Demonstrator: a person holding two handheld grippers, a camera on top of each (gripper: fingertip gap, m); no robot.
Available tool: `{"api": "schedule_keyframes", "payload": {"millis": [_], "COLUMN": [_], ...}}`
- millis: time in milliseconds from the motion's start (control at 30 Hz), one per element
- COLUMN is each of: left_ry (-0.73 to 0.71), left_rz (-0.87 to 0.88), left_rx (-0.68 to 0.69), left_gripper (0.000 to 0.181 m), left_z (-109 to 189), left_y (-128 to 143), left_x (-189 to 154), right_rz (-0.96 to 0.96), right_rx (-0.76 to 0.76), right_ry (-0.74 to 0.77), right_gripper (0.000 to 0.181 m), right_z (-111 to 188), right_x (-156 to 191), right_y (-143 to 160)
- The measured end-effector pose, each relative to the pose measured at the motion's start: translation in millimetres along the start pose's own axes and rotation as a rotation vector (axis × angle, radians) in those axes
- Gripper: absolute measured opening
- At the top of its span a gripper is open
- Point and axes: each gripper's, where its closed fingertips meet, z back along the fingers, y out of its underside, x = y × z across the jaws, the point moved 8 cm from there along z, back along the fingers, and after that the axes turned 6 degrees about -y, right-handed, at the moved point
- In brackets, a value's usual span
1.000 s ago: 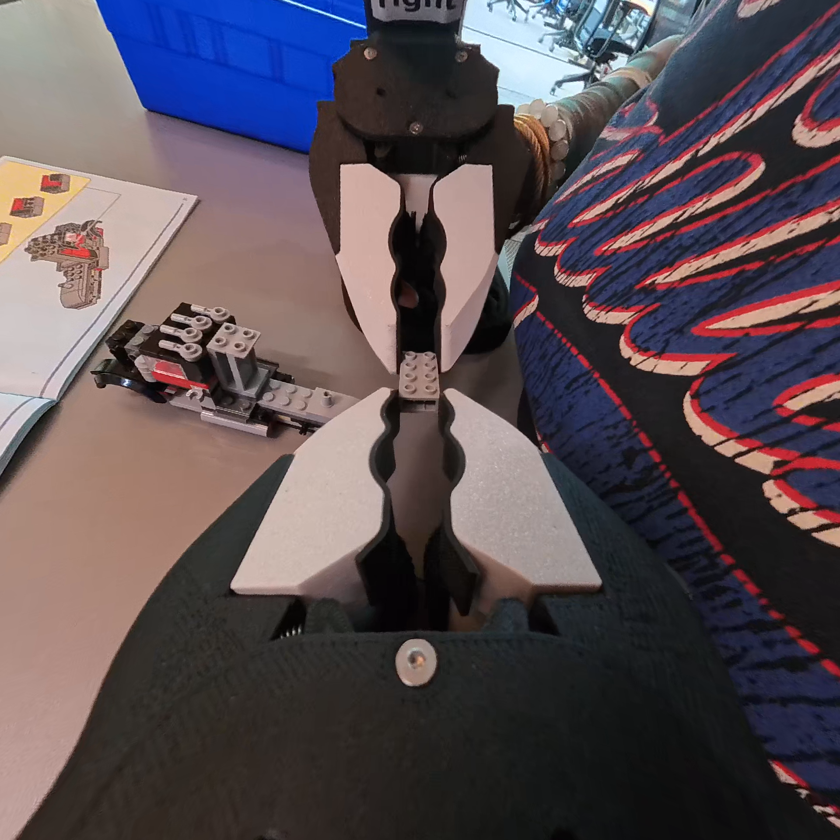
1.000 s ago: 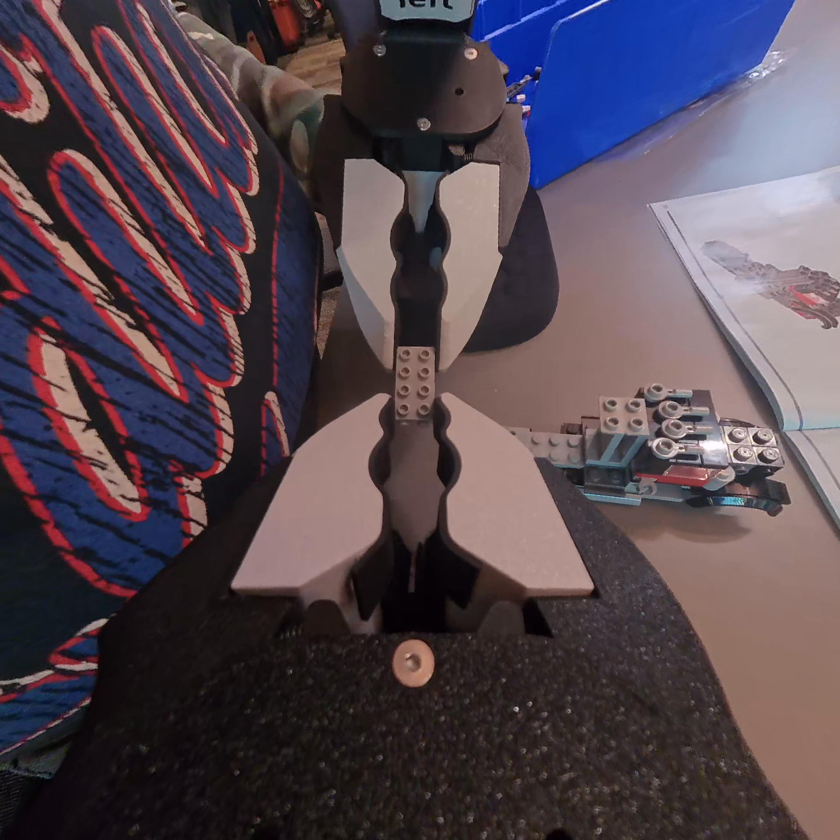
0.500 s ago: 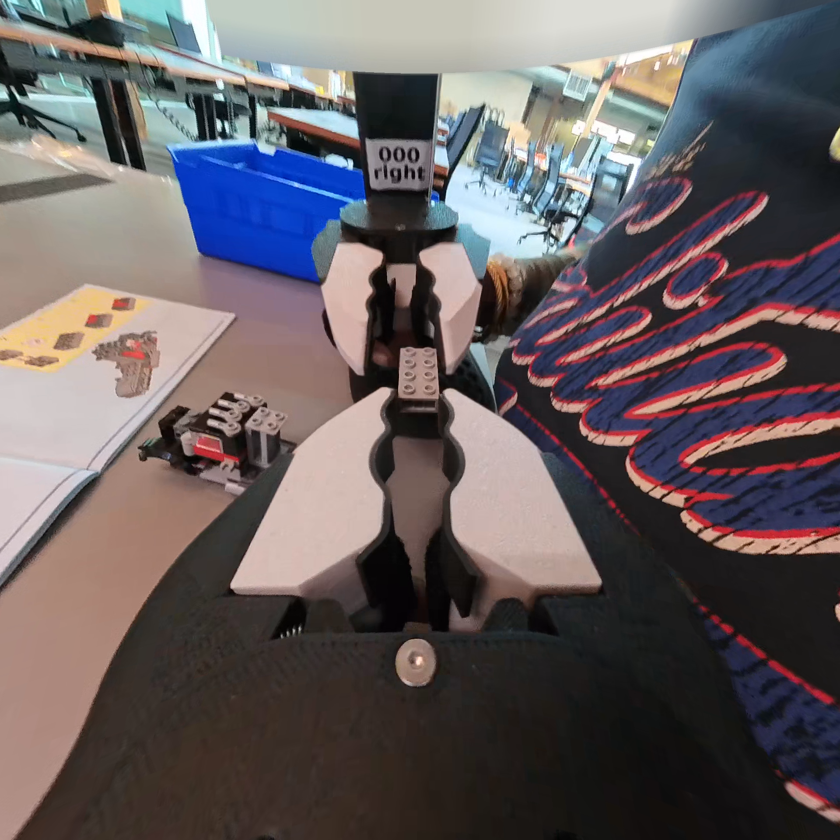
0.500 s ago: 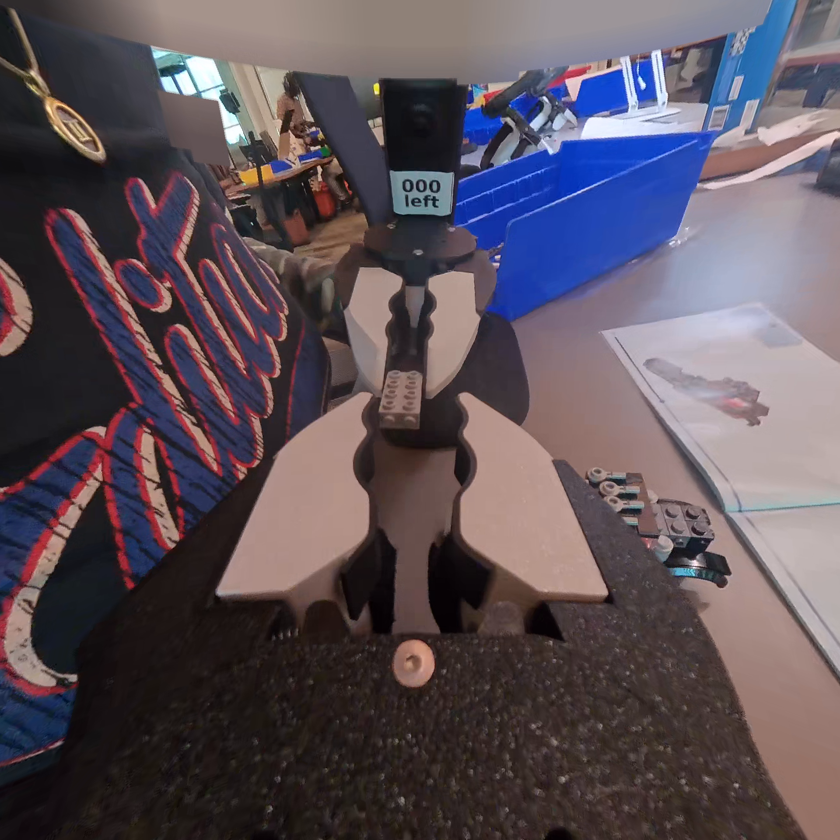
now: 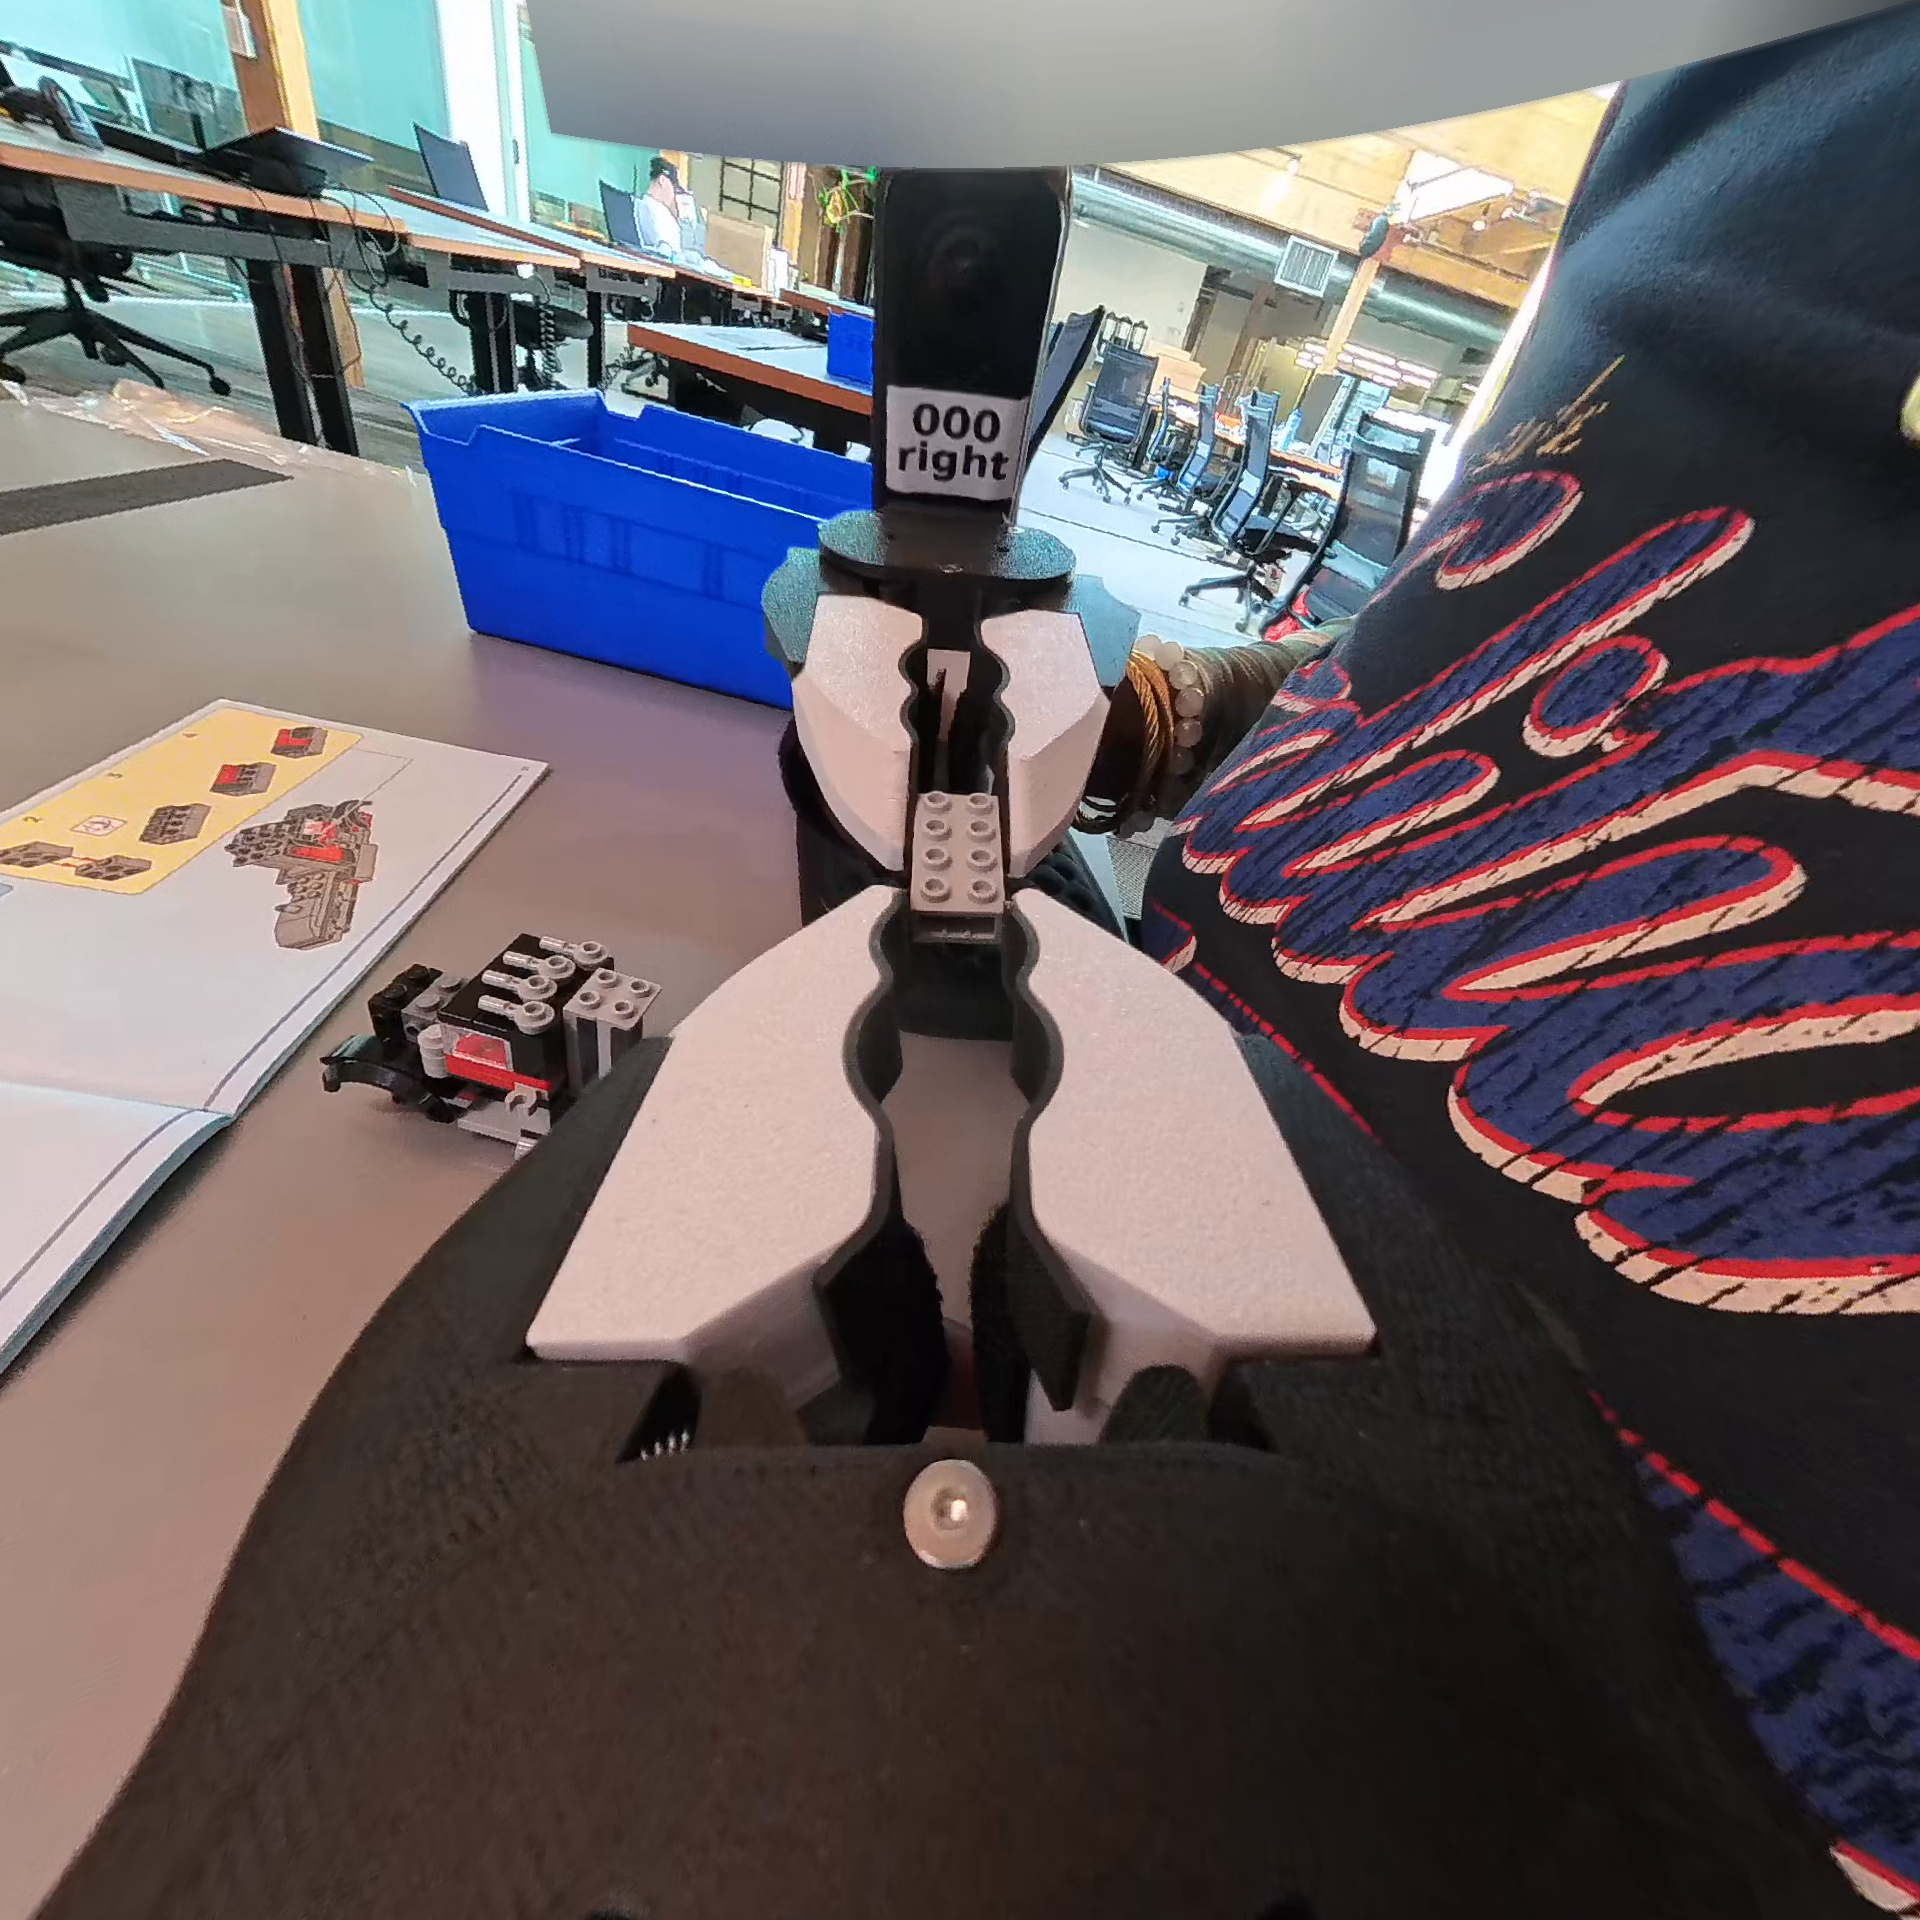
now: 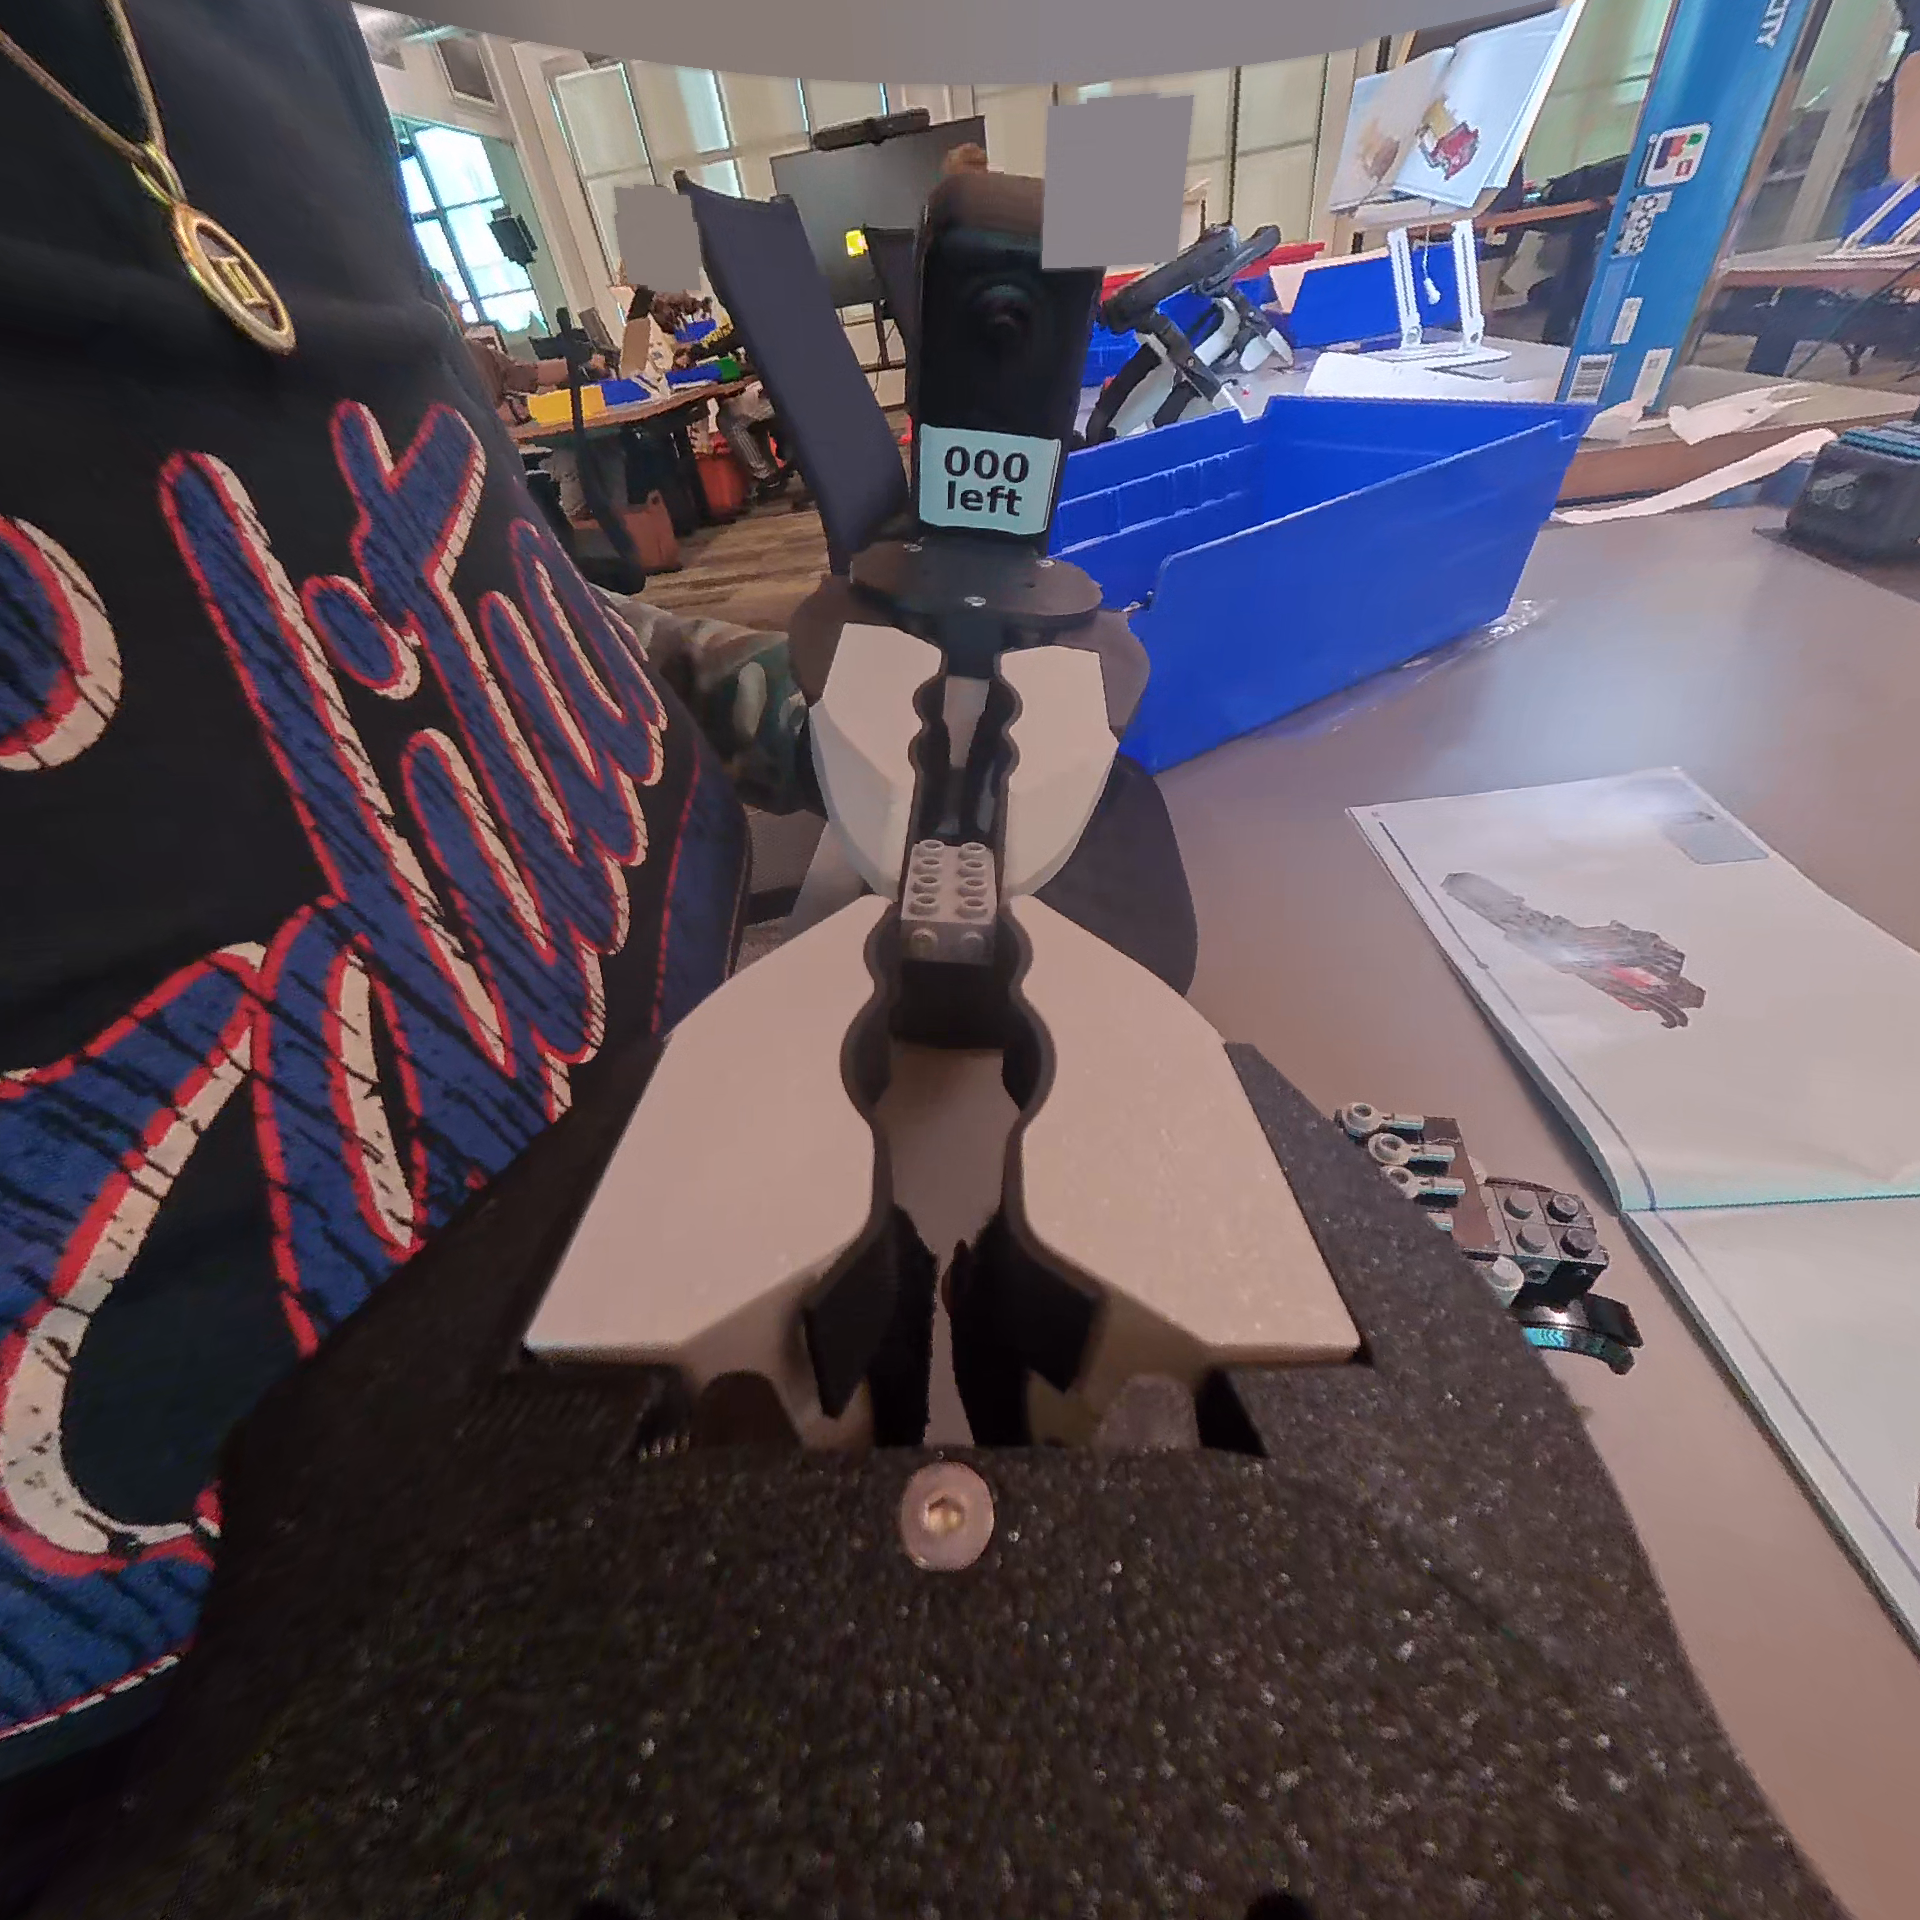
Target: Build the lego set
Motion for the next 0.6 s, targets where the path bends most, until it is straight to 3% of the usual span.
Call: {"api": "schedule_keyframes", "payload": {"millis": [600], "left_ry": [-0.012], "left_rz": [-0.072], "left_rx": [0.012], "left_gripper": [0.016], "left_z": [1.2], "left_y": [-5.6], "left_x": [8.3], "right_rz": [0.045], "right_rx": [0.049], "right_ry": [0.004], "right_gripper": [0.017], "right_z": [0.6], "right_x": [-9.0], "right_y": [-5.5]}}
